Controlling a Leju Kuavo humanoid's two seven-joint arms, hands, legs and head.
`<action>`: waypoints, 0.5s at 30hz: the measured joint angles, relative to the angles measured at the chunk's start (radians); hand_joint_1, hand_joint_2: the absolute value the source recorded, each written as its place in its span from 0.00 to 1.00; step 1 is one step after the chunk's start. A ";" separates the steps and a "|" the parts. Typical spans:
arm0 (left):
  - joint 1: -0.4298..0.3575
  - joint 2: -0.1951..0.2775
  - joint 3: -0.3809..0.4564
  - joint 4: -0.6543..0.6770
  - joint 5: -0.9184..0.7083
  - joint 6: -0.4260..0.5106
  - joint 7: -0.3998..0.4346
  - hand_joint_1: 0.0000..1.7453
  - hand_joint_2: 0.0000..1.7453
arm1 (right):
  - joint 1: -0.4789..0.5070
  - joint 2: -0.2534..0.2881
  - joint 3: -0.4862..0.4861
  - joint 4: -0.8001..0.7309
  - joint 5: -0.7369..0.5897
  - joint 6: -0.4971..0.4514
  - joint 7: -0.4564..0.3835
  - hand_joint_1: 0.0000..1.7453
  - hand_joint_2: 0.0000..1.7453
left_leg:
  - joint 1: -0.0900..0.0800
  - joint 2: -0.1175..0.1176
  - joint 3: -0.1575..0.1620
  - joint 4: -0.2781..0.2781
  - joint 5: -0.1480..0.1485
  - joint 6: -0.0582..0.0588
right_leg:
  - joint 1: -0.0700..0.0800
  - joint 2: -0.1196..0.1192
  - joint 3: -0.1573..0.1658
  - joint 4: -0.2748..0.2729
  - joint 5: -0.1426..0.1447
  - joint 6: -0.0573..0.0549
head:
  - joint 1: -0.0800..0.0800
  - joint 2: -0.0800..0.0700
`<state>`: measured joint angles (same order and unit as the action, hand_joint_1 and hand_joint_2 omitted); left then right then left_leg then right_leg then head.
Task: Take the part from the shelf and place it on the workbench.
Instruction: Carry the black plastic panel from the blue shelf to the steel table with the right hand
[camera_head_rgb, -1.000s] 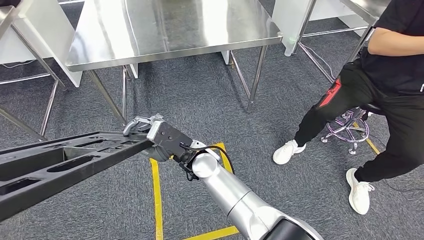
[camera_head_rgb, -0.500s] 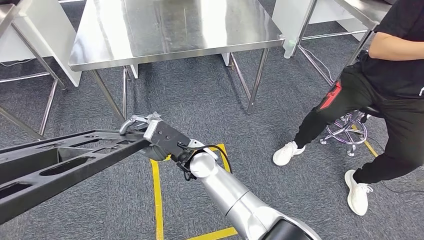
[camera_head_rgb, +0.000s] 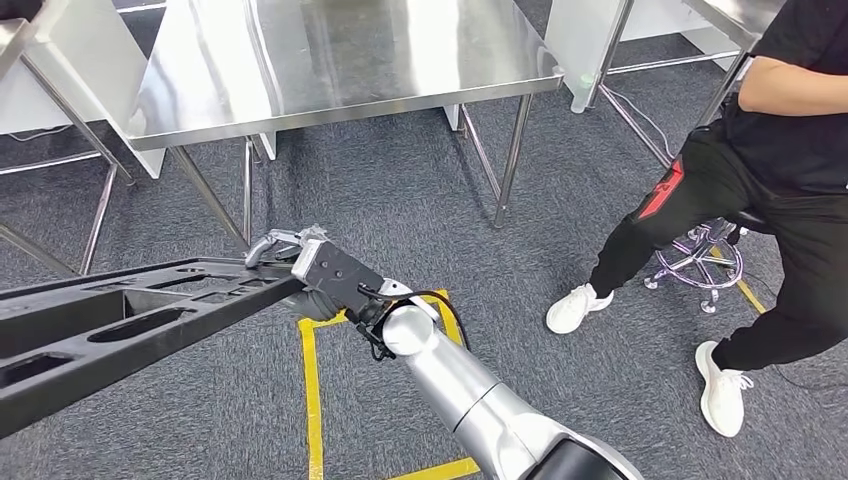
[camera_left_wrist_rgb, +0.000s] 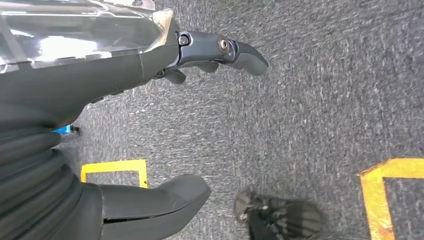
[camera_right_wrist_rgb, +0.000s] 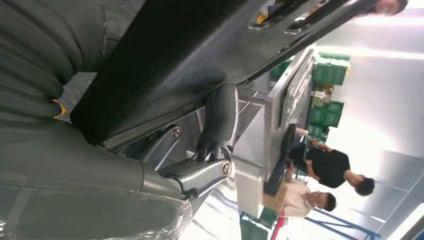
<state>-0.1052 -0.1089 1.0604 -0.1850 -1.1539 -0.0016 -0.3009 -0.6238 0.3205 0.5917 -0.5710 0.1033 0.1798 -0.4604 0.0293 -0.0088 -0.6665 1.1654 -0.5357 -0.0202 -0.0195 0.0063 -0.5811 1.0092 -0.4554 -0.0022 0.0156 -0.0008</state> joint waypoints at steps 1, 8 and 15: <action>0.001 0.001 0.000 0.000 0.000 0.001 0.000 0.00 1.00 | 0.001 0.000 0.000 0.000 0.000 0.000 0.000 1.00 1.00 | 0.000 0.001 -0.039 0.067 -0.022 -0.001 | 0.002 -0.001 0.002 0.000 -0.002 -0.004 | 0.000 0.000; -0.001 0.003 -0.001 0.000 -0.008 0.001 0.003 0.00 1.00 | 0.000 0.000 0.000 0.001 0.002 0.002 0.000 1.00 1.00 | -0.005 0.012 0.029 -0.133 0.114 0.014 | 0.012 0.000 0.024 0.001 -0.026 0.007 | 0.000 0.000; -0.003 0.002 -0.001 0.000 -0.010 0.003 0.005 0.00 1.00 | -0.005 -0.002 -0.001 0.000 0.004 0.002 -0.001 1.00 1.00 | -0.010 0.005 0.054 -0.162 0.102 0.051 | 0.013 -0.004 -0.051 0.137 -0.090 0.027 | 0.003 0.000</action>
<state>-0.1082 -0.1064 1.0593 -0.1850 -1.1643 0.0015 -0.2956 -0.6289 0.3184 0.5908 -0.5706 0.1071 0.1813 -0.4616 0.0190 -0.0039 -0.6127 1.0033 -0.4336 0.0307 -0.0069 0.0025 -0.6322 1.1466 -0.5449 0.0249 0.0189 -0.0007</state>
